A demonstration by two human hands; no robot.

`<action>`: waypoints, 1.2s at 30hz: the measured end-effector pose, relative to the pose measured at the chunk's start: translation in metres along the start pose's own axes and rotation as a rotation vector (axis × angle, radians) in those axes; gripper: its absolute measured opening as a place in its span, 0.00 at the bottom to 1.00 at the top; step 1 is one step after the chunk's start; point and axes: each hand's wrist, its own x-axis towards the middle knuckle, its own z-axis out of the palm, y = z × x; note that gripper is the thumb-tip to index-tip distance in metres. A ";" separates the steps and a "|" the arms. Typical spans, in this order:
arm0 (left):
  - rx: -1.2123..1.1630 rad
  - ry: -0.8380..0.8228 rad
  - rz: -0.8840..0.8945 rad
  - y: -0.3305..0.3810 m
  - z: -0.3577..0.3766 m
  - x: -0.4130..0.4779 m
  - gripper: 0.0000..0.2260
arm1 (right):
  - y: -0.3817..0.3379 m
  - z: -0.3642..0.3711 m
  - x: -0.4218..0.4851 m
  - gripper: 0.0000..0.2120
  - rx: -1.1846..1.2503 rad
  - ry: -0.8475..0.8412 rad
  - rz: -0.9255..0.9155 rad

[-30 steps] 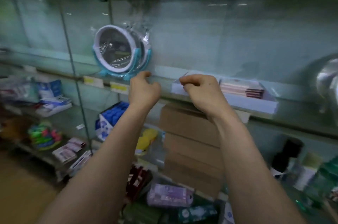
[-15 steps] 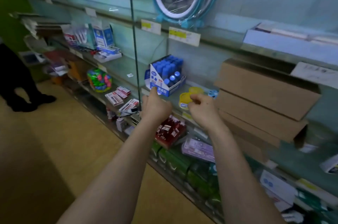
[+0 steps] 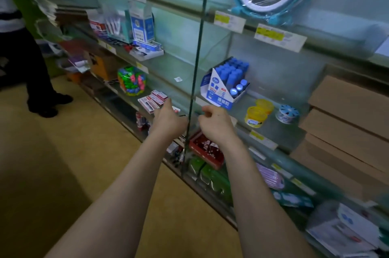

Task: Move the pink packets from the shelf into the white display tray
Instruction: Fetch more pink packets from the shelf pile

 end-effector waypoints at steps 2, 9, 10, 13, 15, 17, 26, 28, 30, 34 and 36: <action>-0.009 0.006 -0.002 -0.013 -0.021 0.012 0.35 | -0.017 0.023 0.008 0.21 0.001 -0.013 -0.013; -0.048 0.037 -0.068 -0.056 -0.084 0.056 0.35 | -0.067 0.095 0.031 0.18 -0.002 -0.098 -0.028; -0.051 0.042 -0.077 -0.059 -0.091 0.059 0.31 | -0.072 0.103 0.034 0.18 -0.009 -0.111 -0.028; -0.052 0.069 -0.074 -0.072 -0.107 0.073 0.31 | -0.084 0.122 0.043 0.20 -0.020 -0.146 -0.026; -0.070 0.081 -0.088 -0.080 -0.112 0.085 0.34 | -0.092 0.130 0.049 0.19 -0.025 -0.172 -0.035; -0.072 0.099 -0.112 -0.087 -0.119 0.101 0.35 | -0.102 0.144 0.062 0.16 -0.032 -0.197 -0.032; -0.039 0.148 -0.134 -0.091 -0.145 0.168 0.30 | -0.123 0.189 0.136 0.22 -0.026 -0.258 -0.067; -0.025 0.163 -0.143 -0.089 -0.152 0.192 0.31 | -0.130 0.198 0.161 0.22 -0.018 -0.268 -0.079; -0.013 0.167 -0.160 -0.085 -0.159 0.217 0.31 | -0.138 0.204 0.186 0.21 -0.007 -0.288 -0.084; -0.018 0.166 -0.161 -0.073 -0.169 0.267 0.26 | -0.155 0.215 0.237 0.17 -0.004 -0.287 -0.113; -0.021 0.169 -0.172 -0.069 -0.173 0.289 0.28 | -0.164 0.222 0.259 0.16 -0.001 -0.281 -0.123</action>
